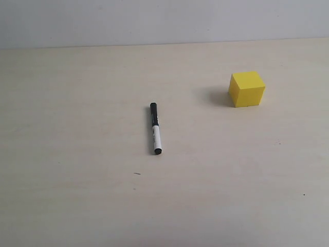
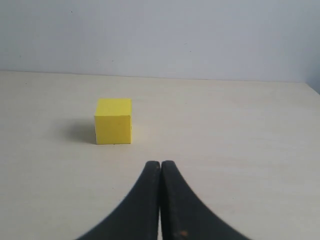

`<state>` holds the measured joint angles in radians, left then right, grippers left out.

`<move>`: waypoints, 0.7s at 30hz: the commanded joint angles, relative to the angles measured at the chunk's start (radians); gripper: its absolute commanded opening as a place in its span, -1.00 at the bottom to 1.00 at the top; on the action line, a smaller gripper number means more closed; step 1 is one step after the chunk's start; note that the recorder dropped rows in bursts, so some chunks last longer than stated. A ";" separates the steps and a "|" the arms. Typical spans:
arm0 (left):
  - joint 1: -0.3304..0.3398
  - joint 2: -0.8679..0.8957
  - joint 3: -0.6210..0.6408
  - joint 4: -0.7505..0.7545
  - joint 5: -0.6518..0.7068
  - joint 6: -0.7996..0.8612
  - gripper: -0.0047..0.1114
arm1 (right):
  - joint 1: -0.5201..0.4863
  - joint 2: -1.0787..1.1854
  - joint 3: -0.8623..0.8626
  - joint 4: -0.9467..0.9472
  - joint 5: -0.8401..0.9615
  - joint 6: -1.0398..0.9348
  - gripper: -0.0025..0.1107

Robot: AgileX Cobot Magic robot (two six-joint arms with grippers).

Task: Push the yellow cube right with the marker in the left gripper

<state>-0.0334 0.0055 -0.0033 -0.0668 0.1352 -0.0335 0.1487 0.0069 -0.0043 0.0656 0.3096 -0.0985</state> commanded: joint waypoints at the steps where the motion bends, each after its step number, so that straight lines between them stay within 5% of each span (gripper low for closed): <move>1: -0.017 -0.006 0.003 0.004 0.004 0.003 -0.92 | -0.003 -0.007 0.004 -0.005 -0.003 -0.002 -0.96; 10: -0.109 -0.006 0.003 0.004 0.082 0.003 -0.92 | -0.003 -0.007 0.004 -0.005 -0.004 -0.002 -0.96; 15: -0.117 -0.006 0.003 0.004 0.221 0.003 -0.92 | -0.003 -0.007 0.004 -0.005 -0.004 -0.002 -0.96; 21: -0.117 -0.006 0.003 0.004 0.221 0.003 -0.92 | -0.003 -0.007 0.004 -0.005 -0.004 -0.002 -0.96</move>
<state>-0.1446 0.0055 -0.0007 -0.0668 0.3525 -0.0335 0.1487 0.0069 -0.0043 0.0656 0.3096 -0.0985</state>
